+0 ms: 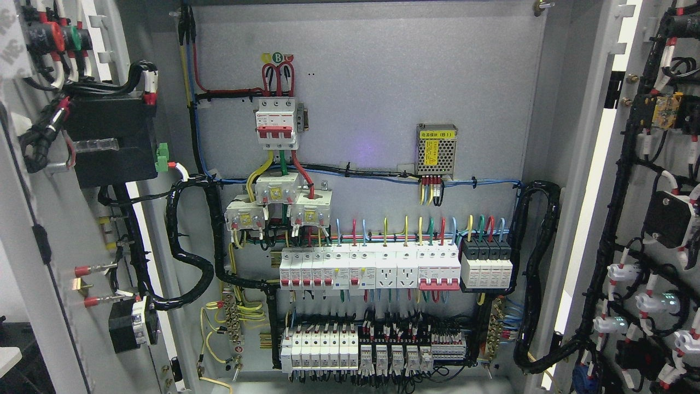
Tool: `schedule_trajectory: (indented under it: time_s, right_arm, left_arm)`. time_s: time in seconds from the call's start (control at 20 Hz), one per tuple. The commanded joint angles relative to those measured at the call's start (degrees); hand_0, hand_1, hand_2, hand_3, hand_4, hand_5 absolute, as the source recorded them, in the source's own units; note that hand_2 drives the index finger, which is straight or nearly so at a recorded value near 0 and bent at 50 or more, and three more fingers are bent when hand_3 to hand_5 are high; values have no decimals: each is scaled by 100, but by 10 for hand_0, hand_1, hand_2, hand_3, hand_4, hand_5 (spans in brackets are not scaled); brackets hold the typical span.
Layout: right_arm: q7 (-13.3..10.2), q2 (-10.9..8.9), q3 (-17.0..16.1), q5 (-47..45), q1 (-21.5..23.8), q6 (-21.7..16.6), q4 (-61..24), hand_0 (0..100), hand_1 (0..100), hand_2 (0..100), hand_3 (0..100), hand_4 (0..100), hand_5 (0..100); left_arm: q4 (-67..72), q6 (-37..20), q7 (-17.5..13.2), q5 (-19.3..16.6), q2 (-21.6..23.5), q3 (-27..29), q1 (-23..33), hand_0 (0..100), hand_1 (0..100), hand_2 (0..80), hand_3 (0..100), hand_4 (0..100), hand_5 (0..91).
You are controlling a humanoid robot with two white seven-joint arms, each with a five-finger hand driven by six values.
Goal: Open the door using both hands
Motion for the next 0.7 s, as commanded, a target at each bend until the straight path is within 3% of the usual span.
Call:
schedule_trajectory:
  time_s: [0.0,0.65]
  right_arm:
    - [10,243,139,59,-22,27,15,0,0,0,0,0,0]
    - [9,304,183,137,-146,124,23,0,0,0,0,0,0]
  left_arm:
    - [-158,-8,0,0,0,0,0,0,0,0,0,42,0]
    - [-158,1,0,0,0,0,0,0,0,0,0,42,0]
